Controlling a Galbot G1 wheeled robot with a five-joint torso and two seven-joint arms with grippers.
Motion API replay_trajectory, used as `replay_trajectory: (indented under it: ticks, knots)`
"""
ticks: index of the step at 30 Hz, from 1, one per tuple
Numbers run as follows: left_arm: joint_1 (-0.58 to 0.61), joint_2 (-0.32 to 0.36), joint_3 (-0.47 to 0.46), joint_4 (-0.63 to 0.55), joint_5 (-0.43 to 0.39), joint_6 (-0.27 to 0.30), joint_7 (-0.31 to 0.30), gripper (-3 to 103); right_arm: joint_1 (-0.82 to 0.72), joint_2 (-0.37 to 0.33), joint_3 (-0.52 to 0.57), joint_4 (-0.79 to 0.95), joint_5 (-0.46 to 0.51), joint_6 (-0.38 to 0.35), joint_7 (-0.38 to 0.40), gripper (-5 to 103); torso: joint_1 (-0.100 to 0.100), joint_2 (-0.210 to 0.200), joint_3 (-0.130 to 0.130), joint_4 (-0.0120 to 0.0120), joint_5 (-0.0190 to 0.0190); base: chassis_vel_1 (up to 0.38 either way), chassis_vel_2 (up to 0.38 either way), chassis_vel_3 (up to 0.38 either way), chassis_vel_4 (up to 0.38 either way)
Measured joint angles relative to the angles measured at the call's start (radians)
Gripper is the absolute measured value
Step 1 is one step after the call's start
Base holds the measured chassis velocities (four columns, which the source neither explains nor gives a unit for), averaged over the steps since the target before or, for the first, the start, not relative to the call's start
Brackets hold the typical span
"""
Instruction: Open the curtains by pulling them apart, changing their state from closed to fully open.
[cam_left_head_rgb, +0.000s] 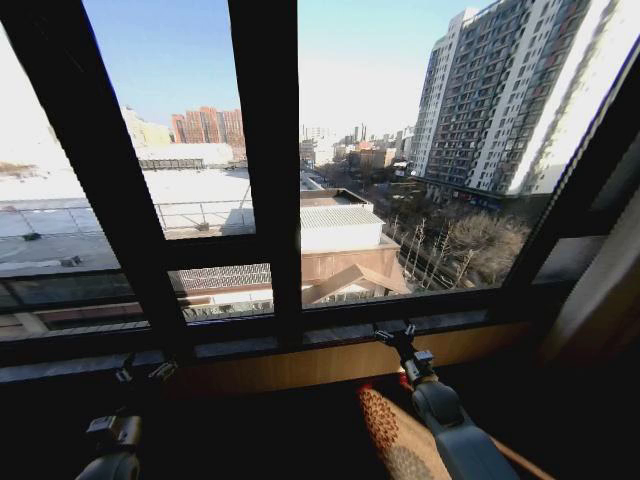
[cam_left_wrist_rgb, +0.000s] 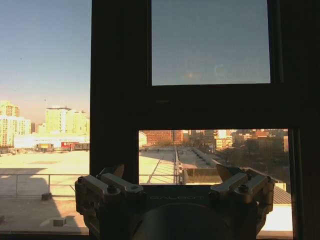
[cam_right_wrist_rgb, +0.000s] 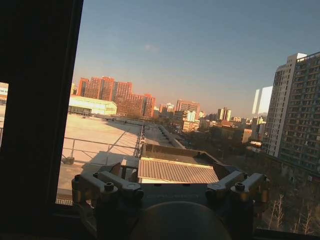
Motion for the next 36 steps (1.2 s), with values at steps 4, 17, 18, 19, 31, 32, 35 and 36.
replay_trajectory:
  ticks: [4, 17, 18, 19, 31, 32, 35, 36]
  knots:
    - [0.0, 0.0, 0.0, 0.0, 0.0, 0.0, 0.0, 100, 0.0, 0.0, 0.0, 0.0, 0.0, 0.0, 0.0, 100, 0.0, 0.0, 0.0, 0.0001, 0.0005, 0.014, -0.005, -0.026, 0.008]
    - [0.0, 0.0, 0.0, 0.0, 0.0, 0.0, 0.0, 100, 0.0, 0.0, 0.0, 0.0, 0.0, 0.0, 0.0, 100, 0.0, 0.0, 0.0, -0.0001, 0.0007, 0.05, -0.205, -0.052, 0.198]
    - [0.0, 0.0, 0.0, 0.0, 0.0, 0.0, 0.0, 100, 0.0, 0.0, 0.0, 0.0, 0.0, 0.0, 0.0, 100, 0.0, 0.0, 0.0, -0.0002, 0.0007, 0.152, -0.335, -0.135, 0.336]
    - [0.0, 0.0, 0.0, 0.0, 0.0, 0.0, 0.0, 100, 0.0, 0.0, 0.0, 0.0, 0.0, 0.0, 0.0, 100, 0.0, 0.0, 0.0, -0.0002, 0.0007, 0.152, -0.331, -0.183, 0.336]
    - [0.0, 0.0, 0.0, 0.0, 0.0, 0.0, 0.0, 100, 0.0, 0.0, 0.0, 0.0, 0.0, 0.0, 0.0, 100, 0.0, 0.0, 0.0, 0.0001, 0.0006, 0.3, -0.346, -0.309, 0.334]
    - [0.0, 0.0, 0.0, 0.0, 0.0, 0.0, 0.0, 100, 0.0, 0.0, 0.0, 0.0, 0.0, 0.0, 0.0, 100, 0.0, 0.0, 0.0, 0.0001, 0.0002, 0.368, -0.341, -0.362, 0.362]
    - [0.0, 0.0, 0.0, 0.0, 0.0, 0.0, 0.0, 100, 0.0, 0.0, 0.0, 0.0, 0.0, 0.0, 0.0, 100, 0.0, 0.0, 0.0, -0.0001, 0.0012, 0.315, -0.277, -0.32, 0.304]
    - [0.0, 0.0, 0.0, 0.0, 0.0, 0.0, 0.0, 100, 0.0, 0.0, 0.0, 0.0, 0.0, 0.0, 0.0, 100, 0.0, 0.0, 0.0, -0.0001, 0.001, 0.312, -0.307, -0.32, 0.29]
